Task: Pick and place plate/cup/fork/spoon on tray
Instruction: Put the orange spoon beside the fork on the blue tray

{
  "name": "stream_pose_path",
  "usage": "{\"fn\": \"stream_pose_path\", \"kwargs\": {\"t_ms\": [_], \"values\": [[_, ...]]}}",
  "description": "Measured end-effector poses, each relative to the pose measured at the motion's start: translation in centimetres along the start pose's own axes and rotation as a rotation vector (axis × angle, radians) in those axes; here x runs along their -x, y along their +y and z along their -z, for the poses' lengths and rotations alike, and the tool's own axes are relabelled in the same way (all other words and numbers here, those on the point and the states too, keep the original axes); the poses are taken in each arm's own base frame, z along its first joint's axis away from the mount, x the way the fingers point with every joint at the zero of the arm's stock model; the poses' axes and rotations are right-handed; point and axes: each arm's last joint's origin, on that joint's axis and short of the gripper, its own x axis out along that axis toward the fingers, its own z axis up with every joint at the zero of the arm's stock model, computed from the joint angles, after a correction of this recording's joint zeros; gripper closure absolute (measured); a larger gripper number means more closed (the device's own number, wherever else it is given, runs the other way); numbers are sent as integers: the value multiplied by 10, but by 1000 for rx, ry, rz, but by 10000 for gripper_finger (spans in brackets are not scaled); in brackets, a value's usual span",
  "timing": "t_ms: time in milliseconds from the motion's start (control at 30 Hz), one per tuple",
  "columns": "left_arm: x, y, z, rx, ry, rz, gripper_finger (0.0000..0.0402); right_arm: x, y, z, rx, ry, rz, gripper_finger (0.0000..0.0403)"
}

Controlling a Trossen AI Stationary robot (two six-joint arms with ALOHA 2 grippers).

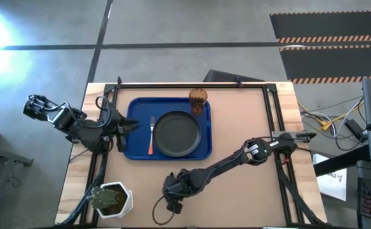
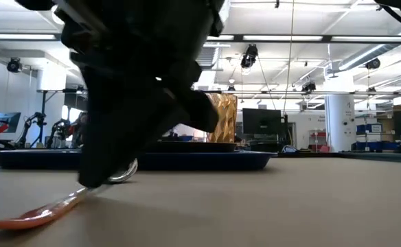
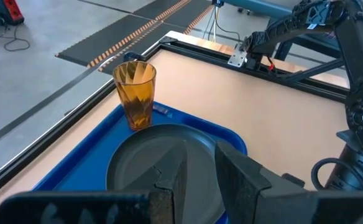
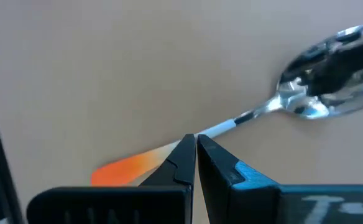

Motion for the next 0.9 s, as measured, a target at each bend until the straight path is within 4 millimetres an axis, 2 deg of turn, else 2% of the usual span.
{"fn": "stream_pose_path", "kwargs": {"t_ms": [167, 333, 500, 633, 700, 800, 900], "values": [[0, 0, 0, 1, 0, 0, 336, 0, -10, -17, 20, -86, 8, 394], [0, 0, 0, -1, 4, 0, 336, 0, -20, -25, 27, -76, 18, 394], [1, 2, 2, -7, 12, -2, 336, 15, -13, -13, -2, 64, -37, 394], [1, 2, 2, -6, 12, -1, 336, 47, 7, -3, 3, 91, -40, 394], [1, 2, 1, -6, 10, 0, 336, 55, 14, 1, -6, 90, -49, 394], [1, 2, 2, -6, 11, -1, 336, 53, 17, 5, -20, 74, -47, 394], [0, 1, 2, -7, 13, -1, 336, 42, 16, 8, -32, 81, -44, 394]]}}
